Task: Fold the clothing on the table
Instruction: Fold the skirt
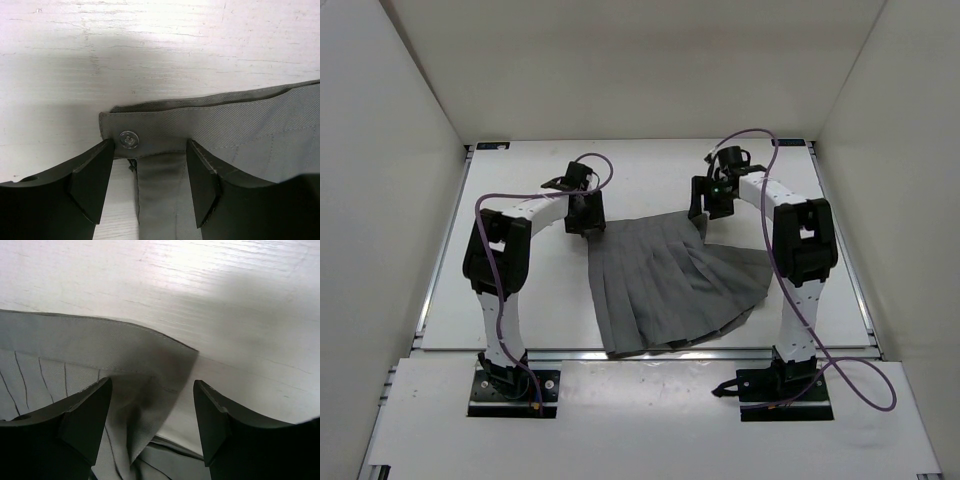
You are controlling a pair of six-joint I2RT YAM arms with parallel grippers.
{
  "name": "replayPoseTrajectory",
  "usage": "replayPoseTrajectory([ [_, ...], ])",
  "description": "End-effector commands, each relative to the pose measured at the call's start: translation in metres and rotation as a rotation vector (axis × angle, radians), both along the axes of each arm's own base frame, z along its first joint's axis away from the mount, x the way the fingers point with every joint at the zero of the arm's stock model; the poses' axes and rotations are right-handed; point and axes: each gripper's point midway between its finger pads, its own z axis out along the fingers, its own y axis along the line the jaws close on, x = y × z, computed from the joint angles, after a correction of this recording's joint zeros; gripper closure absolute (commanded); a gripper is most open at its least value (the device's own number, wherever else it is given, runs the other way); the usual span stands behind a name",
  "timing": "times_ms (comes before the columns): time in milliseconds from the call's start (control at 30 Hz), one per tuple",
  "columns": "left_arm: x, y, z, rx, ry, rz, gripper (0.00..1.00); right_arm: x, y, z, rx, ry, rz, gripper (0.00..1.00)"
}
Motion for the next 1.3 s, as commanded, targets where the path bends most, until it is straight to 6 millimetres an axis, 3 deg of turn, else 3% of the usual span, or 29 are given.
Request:
replayPoseTrajectory([
  [0,0.007,0.001,0.008,-0.008,-0.043,0.012,0.29,0.007,0.008,0.002,0.004,-0.019,-0.007,0.37],
  [200,0.004,0.001,-0.005,-0.027,-0.021,0.011,0.30,0.001,0.016,-0.012,-0.023,0.015,0.012,0.39],
  [367,0.004,-0.009,-0.012,-0.033,-0.005,-0.017,0.30,0.005,0.007,-0.025,-0.099,0.033,0.017,0.40],
  [467,0.000,-0.014,-0.017,-0.023,0.009,-0.025,0.36,0.007,0.004,-0.025,-0.091,0.038,0.011,0.43],
  [633,-0.007,-0.017,-0.026,-0.003,0.044,-0.032,0.60,0.007,0.002,-0.033,-0.099,0.053,0.011,0.51],
  [767,-0.005,-0.009,-0.025,0.034,0.051,-0.013,0.89,0.004,-0.001,-0.048,-0.110,0.102,-0.003,0.71],
  [833,-0.005,-0.013,-0.024,0.028,0.058,-0.024,1.00,0.007,-0.001,-0.049,-0.120,0.100,0.000,0.79],
  [867,-0.007,-0.012,-0.028,0.035,0.070,-0.022,1.00,0.007,-0.002,-0.049,-0.127,0.096,-0.004,0.82],
  [933,-0.004,-0.016,-0.023,0.040,0.060,-0.036,1.00,0.011,-0.002,-0.043,-0.138,0.073,0.002,0.97],
  [967,-0.007,-0.016,-0.024,0.043,0.071,-0.041,1.00,0.013,-0.007,-0.039,-0.151,0.065,-0.012,1.00],
  [1133,0.001,-0.019,0.003,0.012,0.008,-0.042,1.00,0.036,-0.019,0.007,-0.154,-0.049,-0.032,1.00],
  [1167,0.005,-0.019,0.010,-0.006,-0.014,-0.041,1.00,0.038,-0.022,0.011,-0.143,-0.057,-0.029,1.00],
  [1267,0.023,-0.012,0.041,-0.052,-0.088,-0.013,1.00,0.050,-0.029,0.048,-0.060,-0.138,-0.011,1.00],
])
